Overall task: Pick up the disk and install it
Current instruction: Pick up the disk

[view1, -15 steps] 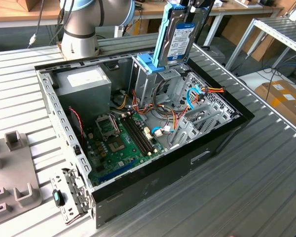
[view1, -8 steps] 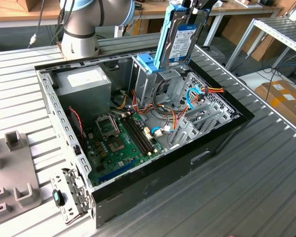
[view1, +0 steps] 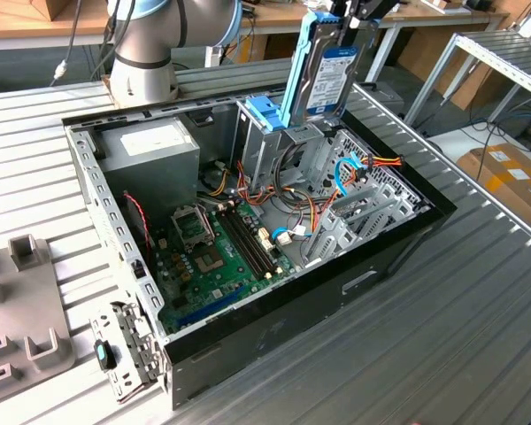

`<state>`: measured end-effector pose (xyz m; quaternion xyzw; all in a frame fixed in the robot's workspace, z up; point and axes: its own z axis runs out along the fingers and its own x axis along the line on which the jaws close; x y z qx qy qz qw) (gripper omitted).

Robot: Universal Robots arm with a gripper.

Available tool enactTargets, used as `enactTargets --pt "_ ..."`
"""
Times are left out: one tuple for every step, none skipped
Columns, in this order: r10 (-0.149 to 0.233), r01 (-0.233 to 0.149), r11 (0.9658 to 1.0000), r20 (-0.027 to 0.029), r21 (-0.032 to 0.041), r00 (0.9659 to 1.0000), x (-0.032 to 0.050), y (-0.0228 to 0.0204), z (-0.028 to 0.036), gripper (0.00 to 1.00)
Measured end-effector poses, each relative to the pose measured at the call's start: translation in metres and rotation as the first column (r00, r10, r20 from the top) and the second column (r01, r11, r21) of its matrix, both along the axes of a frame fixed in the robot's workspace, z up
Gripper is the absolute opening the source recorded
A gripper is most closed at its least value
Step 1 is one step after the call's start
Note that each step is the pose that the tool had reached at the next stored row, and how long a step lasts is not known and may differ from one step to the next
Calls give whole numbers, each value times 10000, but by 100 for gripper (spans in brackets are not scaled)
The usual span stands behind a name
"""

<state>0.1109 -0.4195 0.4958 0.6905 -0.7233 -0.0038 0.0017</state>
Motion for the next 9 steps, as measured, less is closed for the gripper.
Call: enactTargets --pt "0 0 10000 0 -2 10000 0 -9 0 35" --pt "0 0 10000 0 -4 10000 0 -23 0 35" --pt "0 0 10000 0 -8 10000 0 -40 0 35" --pt "0 0 10000 0 -9 10000 0 -53 0 35" --pt "0 0 10000 0 -12 10000 0 -69 0 35" --pt "0 0 10000 0 -14 10000 0 -81 0 35" --pt "0 0 10000 0 -15 10000 0 -89 0 35" --pt "0 0 10000 0 -17 10000 0 -102 0 35" --pt "0 0 10000 0 -16 10000 0 -112 -1 35"
